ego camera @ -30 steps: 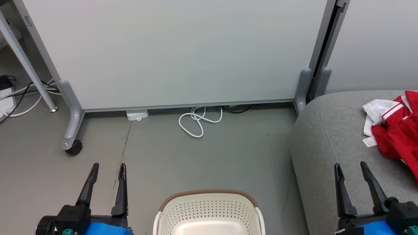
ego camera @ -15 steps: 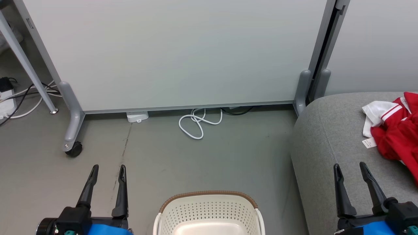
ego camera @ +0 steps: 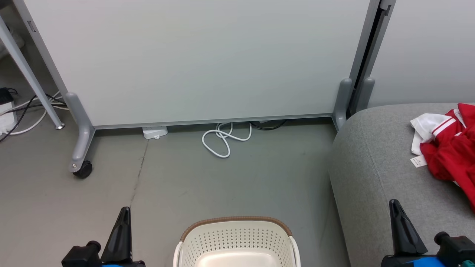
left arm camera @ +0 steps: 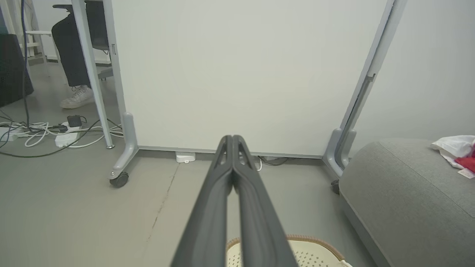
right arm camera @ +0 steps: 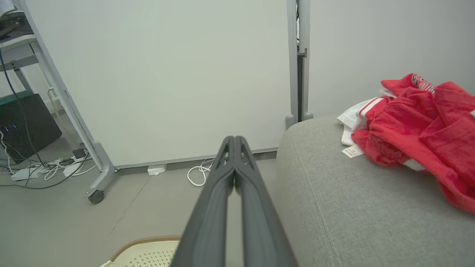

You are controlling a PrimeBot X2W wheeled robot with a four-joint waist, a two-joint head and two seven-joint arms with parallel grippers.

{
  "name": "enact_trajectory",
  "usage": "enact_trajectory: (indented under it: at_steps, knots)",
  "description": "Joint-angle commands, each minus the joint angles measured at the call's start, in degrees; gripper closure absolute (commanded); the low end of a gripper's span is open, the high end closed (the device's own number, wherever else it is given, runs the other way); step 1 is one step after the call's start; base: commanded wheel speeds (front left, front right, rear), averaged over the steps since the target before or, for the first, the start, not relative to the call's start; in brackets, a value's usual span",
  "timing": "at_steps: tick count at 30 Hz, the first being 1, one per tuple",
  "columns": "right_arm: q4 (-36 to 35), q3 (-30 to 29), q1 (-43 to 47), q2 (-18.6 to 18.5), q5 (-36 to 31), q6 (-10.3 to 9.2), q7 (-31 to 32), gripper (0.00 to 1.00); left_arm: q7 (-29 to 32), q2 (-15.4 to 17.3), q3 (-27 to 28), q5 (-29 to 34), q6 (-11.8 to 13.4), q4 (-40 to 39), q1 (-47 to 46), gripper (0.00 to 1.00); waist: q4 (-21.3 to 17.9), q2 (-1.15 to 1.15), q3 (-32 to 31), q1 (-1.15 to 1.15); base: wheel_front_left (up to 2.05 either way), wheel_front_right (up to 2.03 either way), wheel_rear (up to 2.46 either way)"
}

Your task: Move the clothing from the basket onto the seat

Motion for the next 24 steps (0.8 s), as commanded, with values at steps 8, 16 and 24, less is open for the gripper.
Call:
enact_trajectory:
  at_steps: [8,16,24]
  knots:
    - [-0.11,-0.29,-2.38,-0.25,11.17,0.0,2.49,1.0,2.5,-0.16,1.32,-11.0,-0.1,-0.64,-2.71,1.0,-0.38,0.0,0.25,0.0,0.0,0.0,0.0]
    - [0.42,-0.41,-3.44,-0.3,19.3,0.0,4.47,1.0,4.45,-0.34,2.08,-19.1,-0.16,-0.45,-3.76,1.0,-0.72,0.0,0.47,0.0,0.0,0.0,0.0]
    - [0.98,-0.57,-4.43,-0.35,26.69,0.0,6.31,1.0,6.25,-0.5,2.75,-26.46,-0.23,-0.24,-4.74,1.0,-1.07,0.0,0.69,0.0,0.0,0.0,0.0]
